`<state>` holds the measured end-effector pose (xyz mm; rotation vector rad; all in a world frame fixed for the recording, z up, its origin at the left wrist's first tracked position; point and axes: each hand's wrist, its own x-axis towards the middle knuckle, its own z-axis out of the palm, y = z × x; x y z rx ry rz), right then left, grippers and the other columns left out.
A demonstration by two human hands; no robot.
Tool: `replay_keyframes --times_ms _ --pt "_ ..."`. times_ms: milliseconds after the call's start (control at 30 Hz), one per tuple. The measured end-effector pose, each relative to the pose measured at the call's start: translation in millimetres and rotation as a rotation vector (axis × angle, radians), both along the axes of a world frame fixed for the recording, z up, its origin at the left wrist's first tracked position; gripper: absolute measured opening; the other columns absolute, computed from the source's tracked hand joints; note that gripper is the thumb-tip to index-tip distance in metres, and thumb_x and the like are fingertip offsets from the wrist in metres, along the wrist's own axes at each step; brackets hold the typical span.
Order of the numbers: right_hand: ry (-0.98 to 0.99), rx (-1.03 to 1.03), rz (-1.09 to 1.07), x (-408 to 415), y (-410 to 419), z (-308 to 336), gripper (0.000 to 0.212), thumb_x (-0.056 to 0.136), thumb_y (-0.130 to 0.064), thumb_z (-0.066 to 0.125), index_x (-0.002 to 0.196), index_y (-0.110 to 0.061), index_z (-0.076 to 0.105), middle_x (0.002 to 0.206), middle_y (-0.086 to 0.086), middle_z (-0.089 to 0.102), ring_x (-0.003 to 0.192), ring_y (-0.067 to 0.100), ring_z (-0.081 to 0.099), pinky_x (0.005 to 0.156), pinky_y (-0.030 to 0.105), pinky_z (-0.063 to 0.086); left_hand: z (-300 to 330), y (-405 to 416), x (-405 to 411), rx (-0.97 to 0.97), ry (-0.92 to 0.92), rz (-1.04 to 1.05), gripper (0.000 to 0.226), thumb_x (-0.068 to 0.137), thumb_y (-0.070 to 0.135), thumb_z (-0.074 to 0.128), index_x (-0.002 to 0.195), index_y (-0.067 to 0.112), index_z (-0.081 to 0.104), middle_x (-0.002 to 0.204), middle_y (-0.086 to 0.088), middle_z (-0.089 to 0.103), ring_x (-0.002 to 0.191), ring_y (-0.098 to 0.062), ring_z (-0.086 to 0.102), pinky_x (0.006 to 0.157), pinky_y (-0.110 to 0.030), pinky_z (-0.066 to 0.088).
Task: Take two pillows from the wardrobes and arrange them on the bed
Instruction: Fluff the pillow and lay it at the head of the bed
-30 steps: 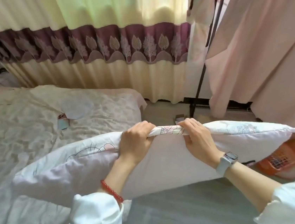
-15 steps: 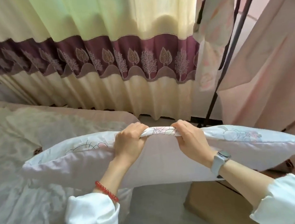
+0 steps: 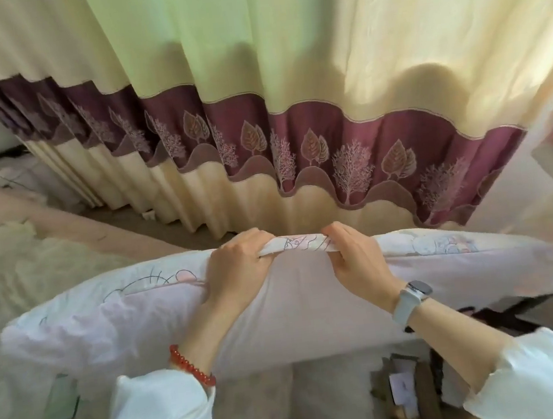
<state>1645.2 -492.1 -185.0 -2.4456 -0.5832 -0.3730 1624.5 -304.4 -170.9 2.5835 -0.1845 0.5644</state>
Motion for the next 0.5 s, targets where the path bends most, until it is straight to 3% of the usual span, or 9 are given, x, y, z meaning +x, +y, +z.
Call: replay_keyframes --times_ms 67,200,333,500 --pt "0.013 0.025 0.033 45 16 4 0.024 0.068 0.005 0.046 0.090 0.002 0.056 0.080 0.019 0.062 0.076 0.035 0.060 0.055 0.041 0.045 5 13 41 0.002 0.007 0.020 0.022 0.078 0.032 0.054 0.073 0.014 0.066 0.065 -0.006 0.062 0.065 -0.024 0.056 0.050 -0.034 0.039" --pt "0.032 0.025 0.118 136 50 1 0.021 0.067 0.005 0.044 0.085 0.001 0.054 0.076 0.019 0.060 0.071 0.036 0.058 0.054 0.038 0.042 2 40 117 -0.008 -0.022 0.115 0.038 0.076 0.038 0.040 0.071 0.010 0.066 0.064 -0.010 0.061 0.063 -0.028 0.058 0.050 -0.038 0.042" --pt "0.048 0.055 0.240 226 87 -8 0.020 0.078 0.004 0.048 0.095 -0.001 0.056 0.089 0.018 0.063 0.083 0.036 0.056 0.064 0.040 0.042 -4 69 186 0.050 -0.052 0.280 0.027 0.078 0.027 0.049 0.071 0.007 0.067 0.064 -0.012 0.063 0.063 -0.030 0.060 0.050 -0.037 0.040" --pt "0.088 0.103 0.432 309 138 2 0.014 0.086 -0.006 0.050 0.099 -0.007 0.057 0.094 0.013 0.066 0.085 0.030 0.058 0.069 0.037 0.044 4 104 242 0.102 -0.103 0.494 0.024 0.077 0.021 0.048 0.068 0.008 0.066 0.057 -0.011 0.061 0.054 -0.029 0.056 0.050 -0.029 0.029"
